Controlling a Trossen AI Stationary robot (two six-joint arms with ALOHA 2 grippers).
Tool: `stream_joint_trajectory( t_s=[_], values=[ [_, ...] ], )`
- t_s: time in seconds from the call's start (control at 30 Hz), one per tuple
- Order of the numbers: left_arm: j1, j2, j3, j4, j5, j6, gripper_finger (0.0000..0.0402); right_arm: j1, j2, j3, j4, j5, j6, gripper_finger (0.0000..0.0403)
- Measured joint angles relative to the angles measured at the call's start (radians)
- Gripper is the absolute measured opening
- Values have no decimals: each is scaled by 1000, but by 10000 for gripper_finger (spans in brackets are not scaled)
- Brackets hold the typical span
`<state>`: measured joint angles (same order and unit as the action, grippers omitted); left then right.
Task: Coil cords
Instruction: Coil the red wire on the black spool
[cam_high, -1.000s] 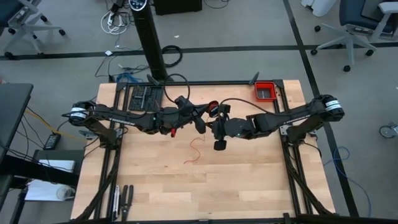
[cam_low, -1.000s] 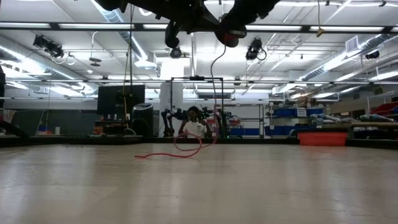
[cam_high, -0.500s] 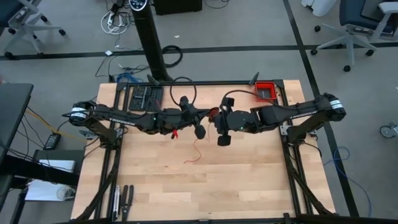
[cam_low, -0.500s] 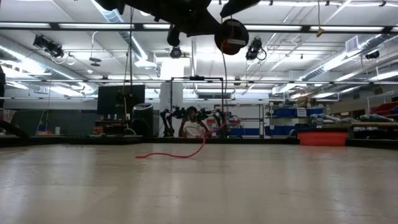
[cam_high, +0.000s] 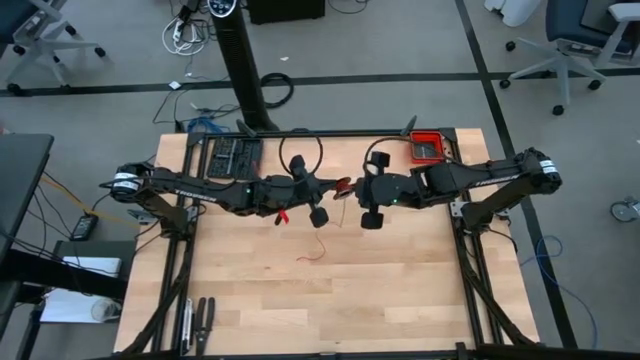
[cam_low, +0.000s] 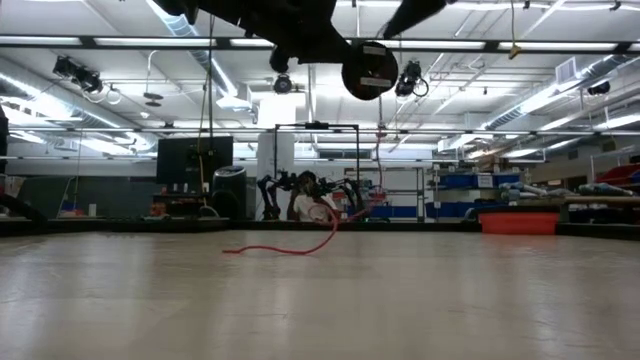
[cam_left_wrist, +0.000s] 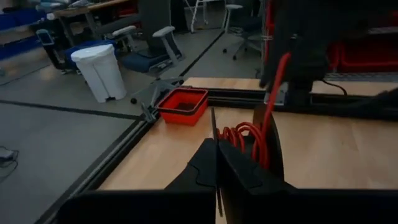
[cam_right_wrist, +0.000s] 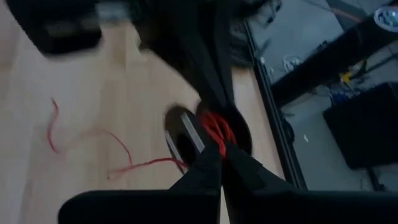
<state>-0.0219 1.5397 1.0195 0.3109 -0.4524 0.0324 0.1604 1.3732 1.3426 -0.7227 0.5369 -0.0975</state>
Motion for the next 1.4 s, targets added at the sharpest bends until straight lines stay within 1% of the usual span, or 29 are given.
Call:
stream_joint_trajectory(
  t_s=[0.07, 0.17, 0.2, 0.33, 0.47, 0.53, 0.63, 0.83, 1.0, 1.13, 1.2, 1.27, 1.4],
  values=[
    [0, -4, 0, -9, 26, 17, 7, 0, -3, 0, -41, 0, 0, 2],
    [0, -12, 0, -27, 109, 18, 7, 1, -6, 0, -91, -3, 0, 6],
    [0, -14, 0, -28, 120, 18, 7, 0, -6, 0, -103, -2, 2, 9],
    [0, -22, -1, -36, 129, 18, 7, -10, -7, 0, -148, 8, 27, 25],
    [0, -29, -2, -37, 130, 15, 7, -33, -8, -5, -211, 29, 112, 40],
    [0, -30, -2, -37, 133, 12, 7, -39, -10, -34, -196, 37, 147, 42],
    [0, -30, -2, -38, 156, 10, 7, -38, -11, -107, -145, 49, 160, 41],
    [0, -30, -2, -46, 159, -16, 7, -37, -11, -283, -14, 50, 234, 38],
    [0, -30, -2, -51, 159, -17, 7, -10, -36, -434, 141, 50, 278, 37],
    [0, -30, -2, -42, 153, -36, 7, 79, -41, -520, 300, 52, 177, 36],
    [0, -30, -2, -29, 142, -53, 7, 130, -34, -550, 368, 83, 128, 36],
    [2, -30, -2, -19, 136, -72, 7, 171, -34, -570, 402, 108, 86, 35],
    [4, -30, -2, 1, 134, -147, 7, 255, -34, -582, 460, 134, -67, 35]
  ],
)
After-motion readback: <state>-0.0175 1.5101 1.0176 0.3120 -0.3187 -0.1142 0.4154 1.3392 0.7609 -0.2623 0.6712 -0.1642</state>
